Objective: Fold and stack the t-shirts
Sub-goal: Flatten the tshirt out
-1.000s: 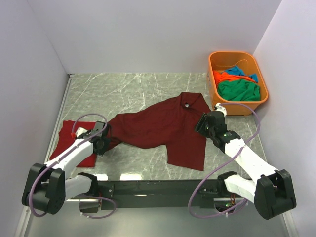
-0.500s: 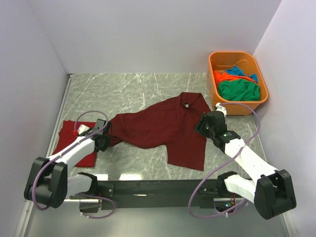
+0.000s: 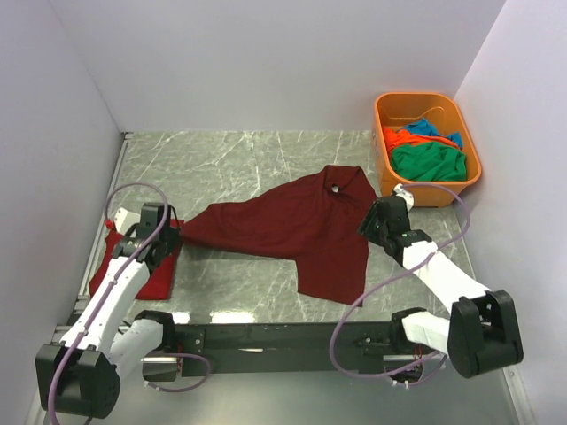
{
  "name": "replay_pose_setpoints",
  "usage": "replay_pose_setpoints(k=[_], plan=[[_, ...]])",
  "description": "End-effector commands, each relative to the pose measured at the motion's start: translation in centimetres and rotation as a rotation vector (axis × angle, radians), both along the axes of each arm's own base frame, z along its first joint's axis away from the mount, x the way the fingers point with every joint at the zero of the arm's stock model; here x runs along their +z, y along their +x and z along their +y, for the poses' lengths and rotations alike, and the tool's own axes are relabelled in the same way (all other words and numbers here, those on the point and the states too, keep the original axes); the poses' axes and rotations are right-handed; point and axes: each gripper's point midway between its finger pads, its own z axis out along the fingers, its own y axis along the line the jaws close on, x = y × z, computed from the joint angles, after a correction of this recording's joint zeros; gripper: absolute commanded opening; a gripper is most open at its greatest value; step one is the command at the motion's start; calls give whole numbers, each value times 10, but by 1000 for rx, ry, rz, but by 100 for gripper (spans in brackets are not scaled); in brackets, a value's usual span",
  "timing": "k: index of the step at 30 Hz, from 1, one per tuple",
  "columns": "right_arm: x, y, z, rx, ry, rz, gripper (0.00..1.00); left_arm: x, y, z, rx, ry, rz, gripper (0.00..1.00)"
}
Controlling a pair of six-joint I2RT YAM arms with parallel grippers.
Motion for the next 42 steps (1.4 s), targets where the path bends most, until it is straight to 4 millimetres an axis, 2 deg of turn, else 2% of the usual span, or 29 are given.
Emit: replay_pose_setpoints(k=[1, 8, 14, 17, 18, 19, 22, 35, 36, 38, 39, 42], plan=[[1, 13, -2, -29, 22, -24, 57, 27, 10, 2, -42, 34, -41, 0], [-39, 8, 0, -60, 40, 71, 54, 47, 16, 3, -71, 51, -78, 1], [-37, 8, -9, -118, 13, 87, 52, 56, 16, 5, -76, 56, -100, 1], [-42, 3, -8, -126, 25, 118, 51, 58, 16, 8, -74, 59, -101, 0], [-44, 0, -7, -123, 27, 134, 49, 59, 17, 7, -77, 58, -109, 1], [-43, 1, -6, -129, 33, 138, 43, 59, 17, 8, -74, 56, -111, 1], [-49, -3, -2, -123, 46, 177, 38, 60, 19, 8, -80, 51, -115, 1], [-53, -6, 5, -95, 77, 200, 38, 58, 21, 3, -98, 30, -119, 1], [-53, -5, 6, -88, 77, 197, 35, 58, 21, 3, -98, 30, -119, 1], [-49, -4, 8, -82, 84, 187, 18, 59, 21, 4, -99, 33, -118, 1], [-46, -3, 8, -81, 88, 183, 0, 60, 21, 4, -100, 36, -121, 0], [-15, 9, 13, -69, 117, 114, 0, 70, 25, 3, -113, 40, -149, 0]])
